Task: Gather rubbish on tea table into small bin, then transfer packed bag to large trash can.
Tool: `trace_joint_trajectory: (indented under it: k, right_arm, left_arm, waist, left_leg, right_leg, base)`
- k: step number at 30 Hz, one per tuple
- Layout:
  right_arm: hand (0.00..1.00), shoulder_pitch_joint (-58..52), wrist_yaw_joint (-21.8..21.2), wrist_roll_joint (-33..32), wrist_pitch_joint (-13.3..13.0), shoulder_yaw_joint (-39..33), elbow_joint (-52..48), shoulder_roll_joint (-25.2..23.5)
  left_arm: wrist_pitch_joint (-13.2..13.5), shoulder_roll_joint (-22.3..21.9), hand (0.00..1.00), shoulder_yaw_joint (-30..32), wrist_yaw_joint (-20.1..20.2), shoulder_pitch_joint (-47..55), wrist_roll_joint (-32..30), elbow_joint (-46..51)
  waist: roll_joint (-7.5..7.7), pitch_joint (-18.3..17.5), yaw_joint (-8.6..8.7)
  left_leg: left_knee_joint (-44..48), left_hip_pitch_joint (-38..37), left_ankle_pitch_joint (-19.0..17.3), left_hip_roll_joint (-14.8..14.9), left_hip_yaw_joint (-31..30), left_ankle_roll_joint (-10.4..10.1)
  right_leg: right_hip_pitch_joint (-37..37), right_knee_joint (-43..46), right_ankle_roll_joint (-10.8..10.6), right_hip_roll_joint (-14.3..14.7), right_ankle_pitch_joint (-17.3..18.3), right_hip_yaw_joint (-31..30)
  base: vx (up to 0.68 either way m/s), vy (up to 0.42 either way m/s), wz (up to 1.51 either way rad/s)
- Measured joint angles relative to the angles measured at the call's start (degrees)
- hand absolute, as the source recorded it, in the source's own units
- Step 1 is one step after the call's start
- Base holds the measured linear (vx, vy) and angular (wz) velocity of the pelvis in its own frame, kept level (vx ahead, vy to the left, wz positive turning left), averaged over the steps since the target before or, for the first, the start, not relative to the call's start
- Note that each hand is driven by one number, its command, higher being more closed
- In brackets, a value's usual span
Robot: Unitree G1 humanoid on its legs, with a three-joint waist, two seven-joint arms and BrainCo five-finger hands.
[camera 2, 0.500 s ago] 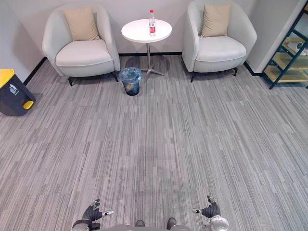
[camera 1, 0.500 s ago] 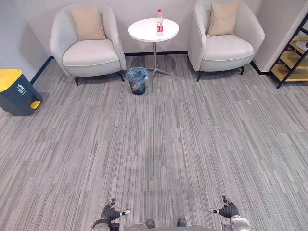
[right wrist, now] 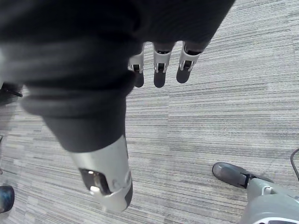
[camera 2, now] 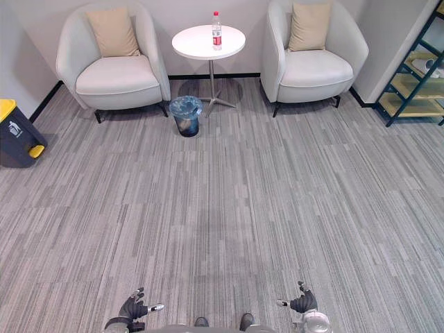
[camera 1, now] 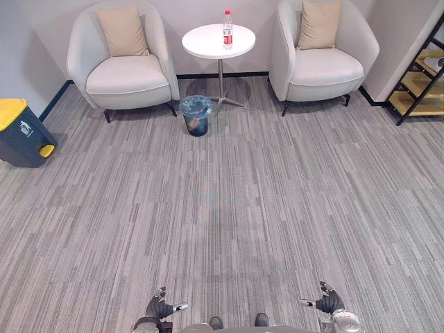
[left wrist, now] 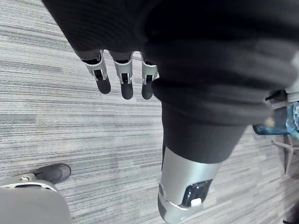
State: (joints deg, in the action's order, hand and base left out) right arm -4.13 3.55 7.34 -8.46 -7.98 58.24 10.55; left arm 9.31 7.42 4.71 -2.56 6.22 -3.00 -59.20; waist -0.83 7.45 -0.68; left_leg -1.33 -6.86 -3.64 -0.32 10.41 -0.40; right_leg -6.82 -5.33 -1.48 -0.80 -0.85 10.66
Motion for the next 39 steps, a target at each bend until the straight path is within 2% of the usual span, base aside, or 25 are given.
trace_joint_trajectory:
  k: [4,5,6,17,21,23,26,28,29,31,32,34,35,36,37,38,39]
  right_arm:
    - [0.0,0.2,0.0,0.0,0.0,-0.1,0.0,0.0]
    - [0.0,0.2,0.0,0.0,0.0,-0.2,0.0,0.0]
    - [0.0,0.2,0.0,0.0,0.0,-0.2,0.0,0.0]
    - [0.0,0.5,0.0,0.0,0.4,-0.5,0.0,0.0]
    - [0.0,1.7,0.0,0.0,1.1,-0.6,0.0,0.0]
    - [0.0,2.3,0.0,0.0,1.3,-0.7,0.0,0.1]
    - [0.0,2.3,-0.1,0.0,1.6,-0.7,0.0,0.1]
    - [0.0,2.0,-0.1,-0.1,1.7,-0.7,0.0,0.0]
    - [0.0,2.1,-0.1,-0.2,1.7,-0.6,0.0,0.0]
    - [0.0,2.0,-0.1,-0.2,1.9,-0.5,0.0,-0.3]
    - [0.0,1.9,-0.2,-0.4,2.1,-0.4,0.2,-0.6]
    - [0.0,1.9,-0.2,-0.6,2.1,-0.3,1.0,-0.8]
    - [0.0,2.4,-0.2,-0.6,2.1,-0.3,1.0,-0.7]
    - [0.0,2.6,-0.2,-0.7,2.1,-0.3,1.0,-0.7]
    - [0.0,3.2,-0.2,-0.7,2.0,-0.4,0.9,-0.6]
    - [0.0,3.4,-0.2,-0.7,2.0,-0.4,0.9,-0.6]
    - [0.0,3.5,-0.2,-0.7,2.1,-0.3,1.0,-0.7]
  left_arm:
    - [0.0,0.0,0.0,0.0,0.0,0.0,0.0,0.0]
    - [0.0,-0.1,0.0,0.0,0.0,0.0,0.0,0.0]
    - [0.0,-0.1,0.0,0.0,0.0,0.0,0.0,0.0]
    - [0.0,-0.2,0.0,-0.1,0.0,0.0,0.0,0.0]
    - [-0.1,-0.2,0.0,-0.1,0.0,-0.3,0.0,0.0]
    - [-0.1,-0.2,0.0,-0.2,0.0,-0.9,0.0,0.0]
    - [-0.1,-0.2,0.0,-0.4,0.0,-1.0,0.1,0.1]
    - [-0.1,-0.1,0.0,-0.7,0.0,-1.0,0.1,0.1]
    - [-0.1,-0.1,0.0,-0.8,0.0,-1.1,0.1,0.1]
    - [-0.2,0.0,0.0,-0.8,0.0,-1.1,0.1,0.1]
    - [-0.2,0.2,0.0,-0.8,0.0,-1.2,0.1,0.2]
    - [-0.4,0.3,0.0,-0.8,0.0,-0.7,0.1,0.2]
    - [-0.4,0.3,0.0,-0.7,0.0,-0.9,0.1,0.2]
    - [-0.4,0.2,0.0,-0.8,0.0,-1.1,0.1,0.2]
    - [-0.4,0.3,0.0,-0.7,0.0,-1.6,0.1,0.2]
    - [-0.4,0.4,0.0,-0.8,0.0,-1.8,0.1,0.2]
    - [-0.4,0.9,0.0,-0.8,0.1,-2.0,0.1,0.2]
  waist:
    - [-0.01,0.0,-0.02]
    - [-0.07,0.0,-0.01]
    - [-0.05,0.0,-0.01]
    - [-0.12,0.0,-0.11]
    - [-0.41,0.2,-0.12]
    - [-0.74,0.7,-0.14]
    - [-0.94,1.3,-0.03]
    - [-0.65,1.8,-0.05]
    - [-0.57,2.4,0.01]
    - [-0.32,3.4,0.11]
    - [0.02,3.8,0.39]
    - [-0.49,4.2,0.74]
    - [0.02,4.2,1.61]
    - [-0.1,4.3,1.87]
    - [-0.94,5.0,2.72]
    - [-0.93,5.1,2.87]
    - [-0.35,5.1,2.9]
  left_leg:
    - [0.0,0.0,0.0,0.0,0.3,0.0]
    - [0.0,0.0,0.0,0.1,0.4,-0.1]
    - [0.0,0.0,0.2,0.1,0.5,-0.3]
    - [-0.7,0.2,0.2,0.1,2.2,-0.4]
    - [0.9,2.4,-1.0,0.4,4.4,1.0]
    - [3.1,3.8,-2.5,0.7,5.5,1.4]
    - [7.2,4.1,-5.7,0.8,6.8,2.1]
    - [9.8,4.1,-7.9,0.5,7.2,2.6]
    - [10.4,3.7,-8.4,0.2,7.4,3.0]
    - [10.1,2.4,-9.0,-0.3,7.0,3.6]
    - [9.8,1.2,-9.5,-0.6,6.6,3.7]
    - [9.7,-0.1,-10.7,-0.6,5.5,3.4]
    - [9.7,-0.5,-11.1,0.0,5.0,3.1]
    - [9.6,-0.7,-11.3,0.5,4.6,2.8]
    - [9.4,-1.6,-11.8,2.2,3.8,1.9]
    - [9.2,-2.1,-11.9,2.8,3.6,1.2]
    - [8.8,-3.2,-12.0,3.3,3.4,0.1]
  right_leg:
    - [0.0,0.0,-0.1,0.0,0.1,-0.2]
    - [0.0,0.0,-1.2,0.0,0.2,-0.2]
    - [0.0,0.1,-1.5,0.0,0.2,-0.2]
    - [1.6,0.1,-0.9,0.1,-0.2,-2.1]
    - [4.6,1.6,-0.5,0.2,-0.4,-4.6]
    - [6.5,4.4,-0.8,0.1,0.8,-5.7]
    - [10.4,15.3,-1.6,-1.0,6.6,-6.2]
    - [14.3,25.4,-3.2,-2.6,10.0,-5.3]
    - [16.8,31.6,-3.7,-3.8,10.6,-3.7]
    - [19.9,39.4,-3.7,-5.7,10.7,-1.3]
    - [21.0,43.0,-3.8,-6.6,11.9,0.2]
    - [21.9,42.9,-3.8,-7.0,13.5,1.9]
    - [22.7,40.5,-3.6,-7.2,13.6,3.8]
    - [23.1,38.7,-3.4,-7.1,13.5,4.9]
    - [23.9,32.7,-2.1,-6.0,12.2,7.4]
    - [24.2,29.8,-1.7,-5.5,10.9,7.9]
    - [24.0,24.7,-1.4,-4.9,7.7,8.3]
  base:
    - [0.0,0.0,0.0]
    - [-0.03,-0.014,-0.03]
    - [-0.04,-0.022,-0.02]
    - [-0.03,-0.015,-0.08]
    - [-0.03,-0.001,-0.34]
    - [0.01,0.038,-0.31]
    - [0.02,0.064,-0.16]
    - [0.03,0.082,-0.07]
    - [0.03,0.079,-0.03]
    - [0.06,0.058,0.05]
    - [0.08,0.027,0.07]
    - [0.17,-0.01,0.17]
    - [0.2,-0.034,0.3]
    - [0.38,-0.117,0.41]
    - [0.25,-0.084,0.28]
    - [0.41,-0.143,0.27]
    - [0.33,-0.15,0.25]
